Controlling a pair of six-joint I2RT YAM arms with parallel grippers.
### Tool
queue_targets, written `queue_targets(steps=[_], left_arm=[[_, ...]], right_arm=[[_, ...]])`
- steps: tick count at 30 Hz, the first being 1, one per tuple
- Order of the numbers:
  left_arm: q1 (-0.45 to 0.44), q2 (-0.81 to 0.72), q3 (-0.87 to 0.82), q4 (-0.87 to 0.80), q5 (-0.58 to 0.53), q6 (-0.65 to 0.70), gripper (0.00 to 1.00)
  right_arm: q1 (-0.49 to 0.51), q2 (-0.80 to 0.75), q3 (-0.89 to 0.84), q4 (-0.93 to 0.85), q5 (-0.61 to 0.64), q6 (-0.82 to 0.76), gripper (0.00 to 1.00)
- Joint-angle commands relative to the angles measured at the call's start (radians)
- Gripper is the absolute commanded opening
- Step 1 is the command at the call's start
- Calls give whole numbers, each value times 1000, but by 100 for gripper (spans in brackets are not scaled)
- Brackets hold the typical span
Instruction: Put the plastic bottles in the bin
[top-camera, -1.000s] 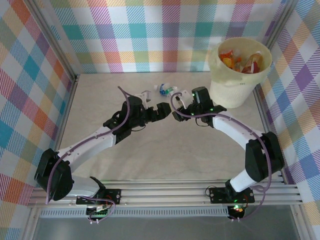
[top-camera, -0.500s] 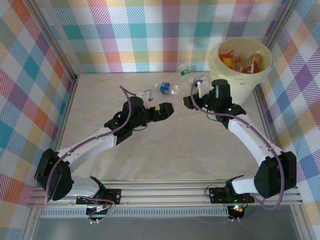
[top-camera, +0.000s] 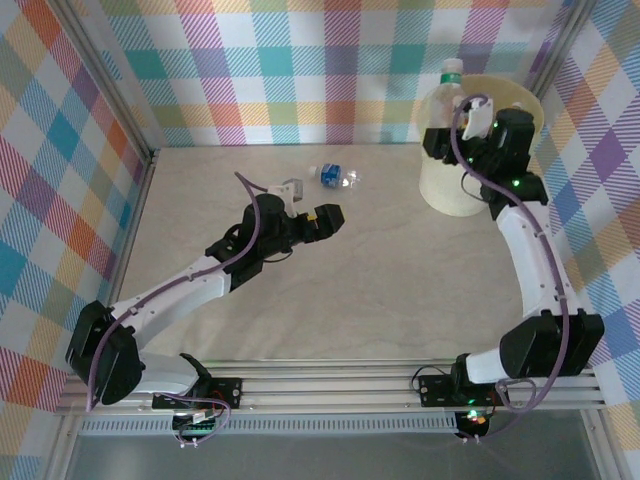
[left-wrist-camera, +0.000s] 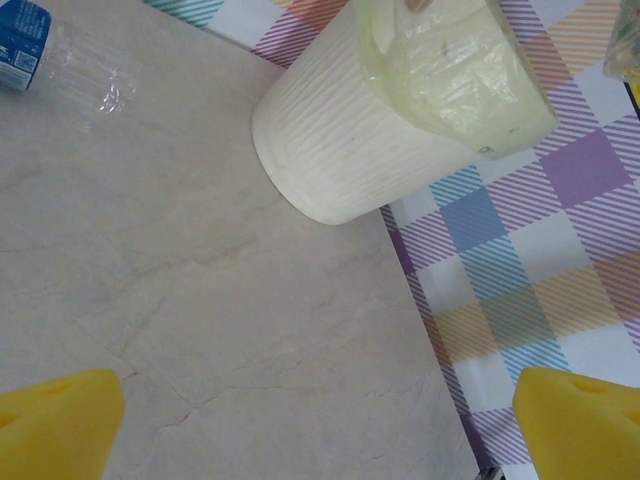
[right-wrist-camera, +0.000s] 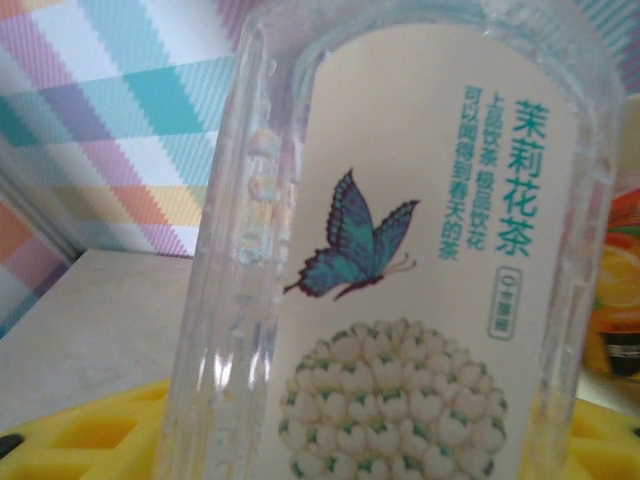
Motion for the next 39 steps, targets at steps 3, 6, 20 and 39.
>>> queue_targets(steps=[3, 6, 20, 39], left_arm=[[-7, -56, -26, -28, -35, 36, 100], [-8, -72, -43, -29, -51, 35, 100], [-8, -94, -59, -45, -77, 41, 100], [-8, -82, -56, -59, -92, 40, 100]], right_arm=[[-83, 111, 128, -115, 6, 50, 40], [-116, 161, 163, -115, 18, 66, 41], [-143, 443, 536, -367, 326, 28, 56], [-145, 445, 636, -387, 289, 65, 100]])
